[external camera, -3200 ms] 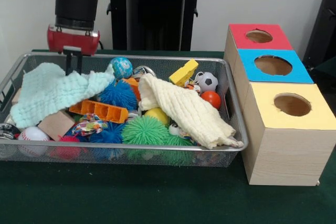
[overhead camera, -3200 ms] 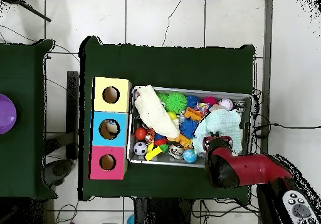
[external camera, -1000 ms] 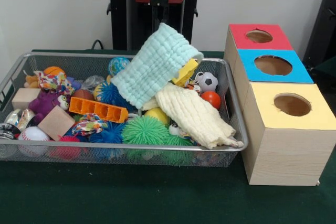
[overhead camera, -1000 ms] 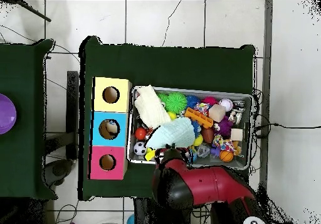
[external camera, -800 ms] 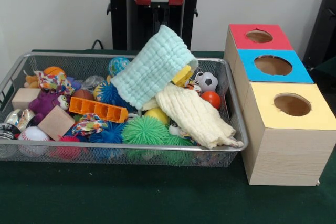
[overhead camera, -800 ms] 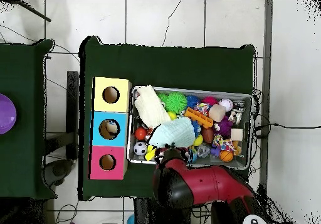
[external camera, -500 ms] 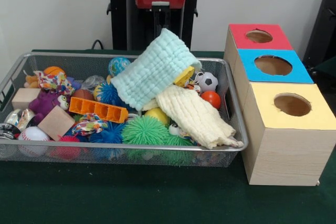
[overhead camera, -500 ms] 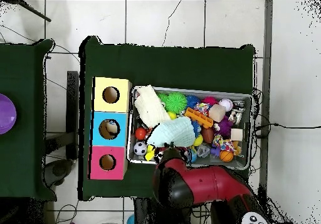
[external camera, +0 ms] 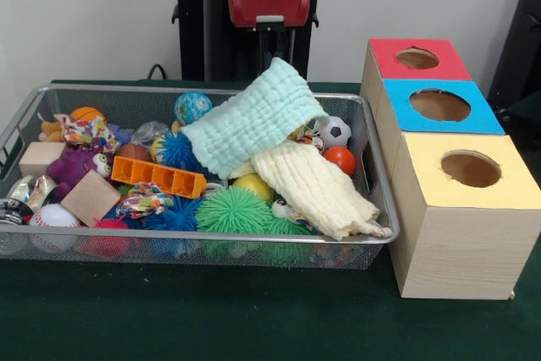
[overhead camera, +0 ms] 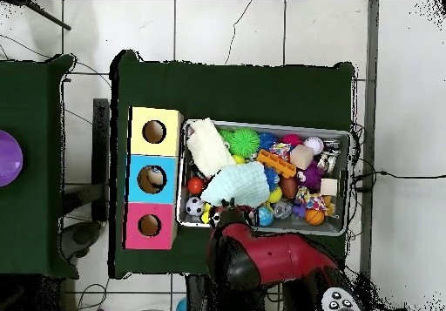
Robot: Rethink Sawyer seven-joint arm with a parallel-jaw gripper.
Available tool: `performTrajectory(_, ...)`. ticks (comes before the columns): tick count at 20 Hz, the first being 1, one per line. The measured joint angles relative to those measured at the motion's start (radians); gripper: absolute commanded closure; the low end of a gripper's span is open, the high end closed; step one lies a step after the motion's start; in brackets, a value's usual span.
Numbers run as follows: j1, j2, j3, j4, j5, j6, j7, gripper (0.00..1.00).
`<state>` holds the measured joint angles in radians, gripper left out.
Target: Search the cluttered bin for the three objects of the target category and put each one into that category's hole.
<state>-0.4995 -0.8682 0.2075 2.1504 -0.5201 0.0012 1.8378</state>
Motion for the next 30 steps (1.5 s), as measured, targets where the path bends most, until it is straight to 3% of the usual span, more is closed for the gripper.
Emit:
performTrajectory(7, 0.053, 0.050, -0.060, 0.000, 0.000, -0.067, 0.000, 1.00)
performTrajectory(8, 0.064, 0.062, -0.076, 0.000, 0.000, -0.078, 0.000, 0.00)
performTrajectory(20, 0.044, 0.046, -0.087, 0.008, 0.000, -0.086, 0.000, 0.00)
performTrajectory(30, -0.197, -0.088, 0.055, 0.065, 0.000, 0.015, 0.000, 0.00)
